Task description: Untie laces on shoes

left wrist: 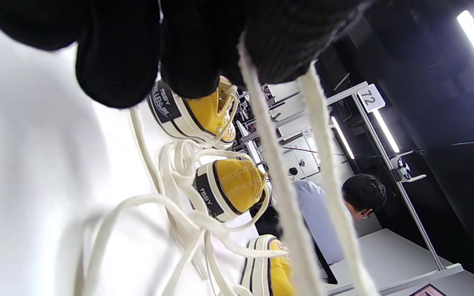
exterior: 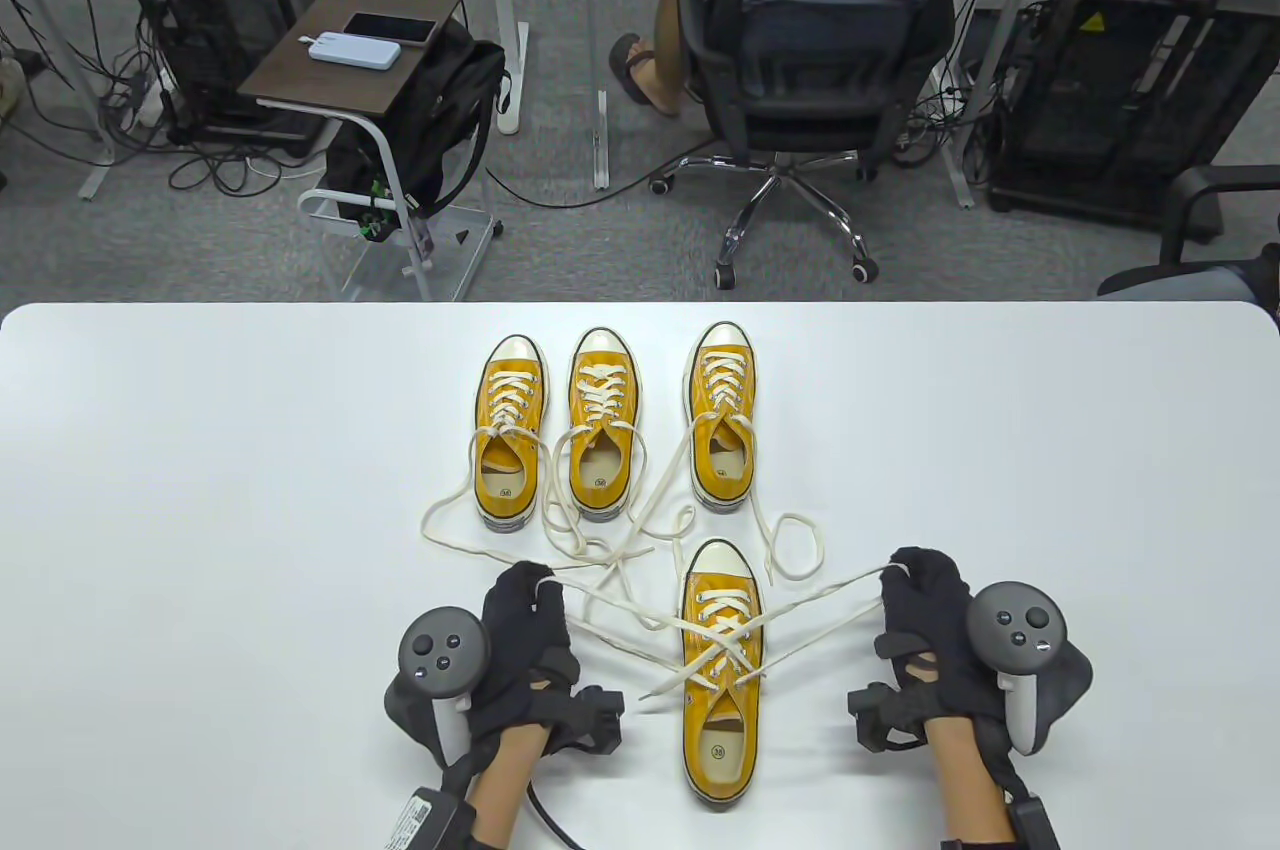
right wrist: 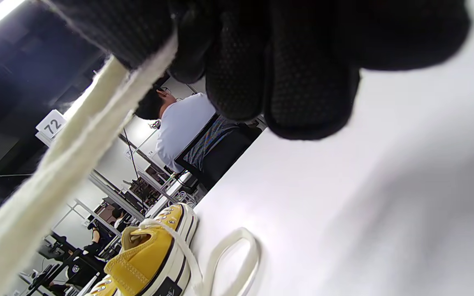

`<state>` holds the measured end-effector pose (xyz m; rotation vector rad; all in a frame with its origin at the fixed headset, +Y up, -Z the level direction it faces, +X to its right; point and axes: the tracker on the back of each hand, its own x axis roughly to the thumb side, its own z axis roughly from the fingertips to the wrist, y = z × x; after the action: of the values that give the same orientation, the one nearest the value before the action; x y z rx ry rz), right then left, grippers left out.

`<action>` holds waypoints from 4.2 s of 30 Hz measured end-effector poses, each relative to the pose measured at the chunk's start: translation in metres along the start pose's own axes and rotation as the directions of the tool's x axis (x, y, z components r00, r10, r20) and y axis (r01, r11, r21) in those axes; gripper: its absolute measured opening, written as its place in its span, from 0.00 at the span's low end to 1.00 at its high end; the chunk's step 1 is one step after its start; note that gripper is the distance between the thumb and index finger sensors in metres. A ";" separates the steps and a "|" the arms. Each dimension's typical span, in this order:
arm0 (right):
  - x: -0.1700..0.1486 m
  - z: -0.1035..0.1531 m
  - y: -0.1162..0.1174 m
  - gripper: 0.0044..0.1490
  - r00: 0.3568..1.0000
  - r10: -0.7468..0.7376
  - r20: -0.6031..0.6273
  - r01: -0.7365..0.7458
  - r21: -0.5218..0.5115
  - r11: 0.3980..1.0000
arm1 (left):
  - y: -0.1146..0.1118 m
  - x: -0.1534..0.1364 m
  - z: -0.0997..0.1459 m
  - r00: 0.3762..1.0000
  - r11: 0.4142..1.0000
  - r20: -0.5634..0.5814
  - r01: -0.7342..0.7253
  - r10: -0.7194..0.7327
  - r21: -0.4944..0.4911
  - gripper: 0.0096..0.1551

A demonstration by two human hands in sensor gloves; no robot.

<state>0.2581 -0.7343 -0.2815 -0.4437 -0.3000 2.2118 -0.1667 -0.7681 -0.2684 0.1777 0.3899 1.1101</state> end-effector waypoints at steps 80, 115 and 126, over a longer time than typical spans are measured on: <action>0.090 0.148 0.101 0.40 0.378 0.508 0.774 -0.918 0.240 0.317 | 0.041 -0.001 -0.029 0.943 0.917 -0.153 0.237 -0.297 -0.319 0.36; 0.163 0.056 -0.035 0.24 0.703 0.468 0.536 -0.551 -0.007 0.835 | 0.043 0.000 -0.030 0.943 0.921 -0.159 0.234 -0.293 -0.312 0.36; 0.162 -0.047 0.006 0.24 0.681 0.601 0.419 -0.646 -0.042 0.762 | 0.044 0.000 -0.031 0.942 0.920 -0.162 0.234 -0.295 -0.314 0.36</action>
<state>0.1782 -0.6081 -0.3604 0.0130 -0.2668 2.9938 -0.2156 -0.7506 -0.2818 -0.2482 0.4166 0.9046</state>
